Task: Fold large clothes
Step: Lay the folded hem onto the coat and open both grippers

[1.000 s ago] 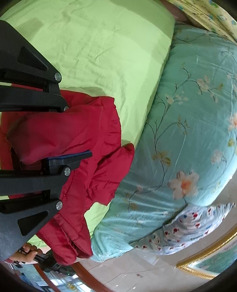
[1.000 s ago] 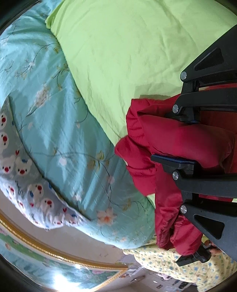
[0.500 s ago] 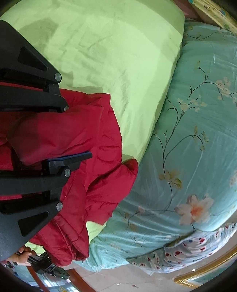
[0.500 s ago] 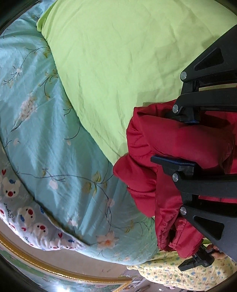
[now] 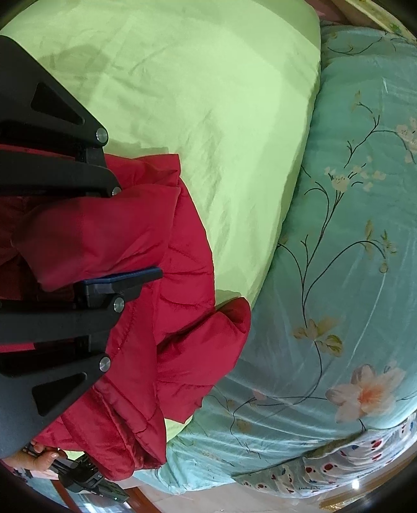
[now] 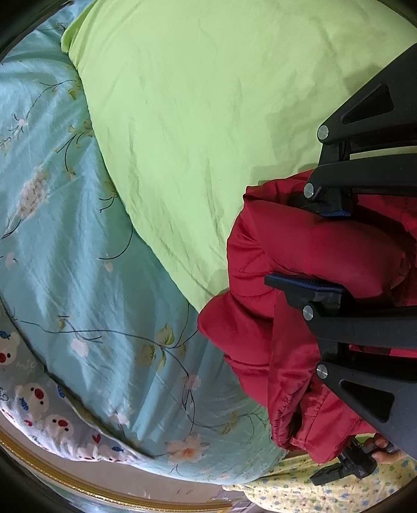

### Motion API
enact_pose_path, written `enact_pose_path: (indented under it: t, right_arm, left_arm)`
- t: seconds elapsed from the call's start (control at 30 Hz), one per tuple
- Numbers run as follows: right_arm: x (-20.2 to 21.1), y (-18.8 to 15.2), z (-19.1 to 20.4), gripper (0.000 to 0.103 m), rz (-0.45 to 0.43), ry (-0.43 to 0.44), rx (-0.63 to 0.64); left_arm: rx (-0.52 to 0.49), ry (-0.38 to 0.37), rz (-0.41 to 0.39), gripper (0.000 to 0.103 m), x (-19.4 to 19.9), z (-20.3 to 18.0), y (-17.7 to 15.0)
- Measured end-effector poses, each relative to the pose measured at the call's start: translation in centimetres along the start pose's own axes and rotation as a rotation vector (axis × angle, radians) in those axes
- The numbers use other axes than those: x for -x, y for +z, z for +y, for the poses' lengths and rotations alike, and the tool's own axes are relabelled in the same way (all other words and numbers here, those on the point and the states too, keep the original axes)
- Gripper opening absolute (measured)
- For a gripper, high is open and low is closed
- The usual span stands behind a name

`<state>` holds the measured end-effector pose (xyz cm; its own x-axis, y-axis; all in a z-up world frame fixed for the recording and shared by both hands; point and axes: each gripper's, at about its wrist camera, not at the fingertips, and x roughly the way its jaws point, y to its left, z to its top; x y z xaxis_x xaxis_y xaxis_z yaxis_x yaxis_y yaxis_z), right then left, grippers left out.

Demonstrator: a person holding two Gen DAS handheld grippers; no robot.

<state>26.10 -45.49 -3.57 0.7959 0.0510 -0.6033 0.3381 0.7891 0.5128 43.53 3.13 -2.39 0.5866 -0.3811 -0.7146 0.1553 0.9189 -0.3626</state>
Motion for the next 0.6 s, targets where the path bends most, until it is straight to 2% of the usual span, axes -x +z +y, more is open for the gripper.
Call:
enact_pose_path:
  t: [0.2,0.37,0.6]
  right_arm:
    - [-1.2,0.2,-0.6,0.026,0.011,-0.005,-0.022]
    - [-1.7,0.3,-0.1,0.026,0.009,-0.039,0.009]
    - [-1.9,0.3,-0.1,0.026,0.012,-0.034,0.024]
  left_arm:
    - [-0.009,0.009,0.008,0.023,-0.9,-0.1,0.3]
    - [-0.005,0.02,0.007,0.023,-0.8,-0.5,0.5]
    - [0.014,0.03,-0.023,0.029,2.7,-0.9,0.1]
